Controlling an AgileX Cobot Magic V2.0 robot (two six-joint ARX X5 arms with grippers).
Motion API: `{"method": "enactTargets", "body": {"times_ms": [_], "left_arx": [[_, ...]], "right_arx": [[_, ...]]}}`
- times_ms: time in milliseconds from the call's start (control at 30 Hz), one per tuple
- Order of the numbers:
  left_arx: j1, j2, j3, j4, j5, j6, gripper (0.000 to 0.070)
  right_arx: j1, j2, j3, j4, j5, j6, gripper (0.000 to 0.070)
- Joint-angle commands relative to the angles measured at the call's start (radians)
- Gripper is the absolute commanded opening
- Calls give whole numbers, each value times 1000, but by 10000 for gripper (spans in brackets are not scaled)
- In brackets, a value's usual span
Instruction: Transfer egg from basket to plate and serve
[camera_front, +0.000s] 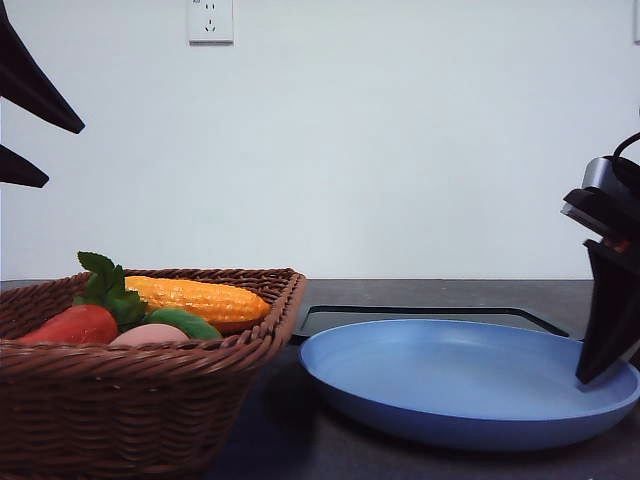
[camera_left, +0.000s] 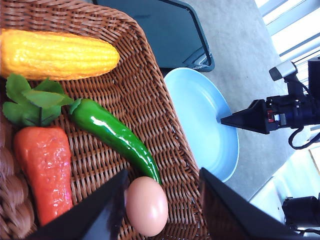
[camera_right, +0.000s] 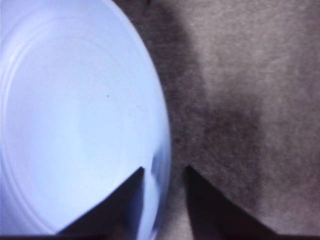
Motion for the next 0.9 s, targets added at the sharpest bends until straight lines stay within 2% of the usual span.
{"method": "enactTargets", "body": {"times_ms": [0, 133, 267, 400, 533, 600, 867], "left_arx": [[-3, 7, 14, 6, 6, 9, 292], [-3, 7, 14, 6, 6, 6, 310], [-15, 7, 14, 5, 7, -6, 426], [-55, 7, 14, 4, 7, -41, 427], [-122, 14, 18, 1, -8, -77, 426], [-166, 26, 25, -13, -45, -81, 426], [-380, 146, 109, -101, -320, -62, 426]], "right_arx": [[5, 12, 12, 17, 0, 10, 0], [2, -7, 14, 18, 0, 25, 0], [1, -64, 14, 2, 0, 33, 0], [-7, -156, 14, -34, 8, 48, 0], [-34, -272, 16, -81, 57, 53, 0], [-51, -329, 16, -97, 80, 53, 0], [-132, -499, 19, -111, 113, 62, 0]]}}
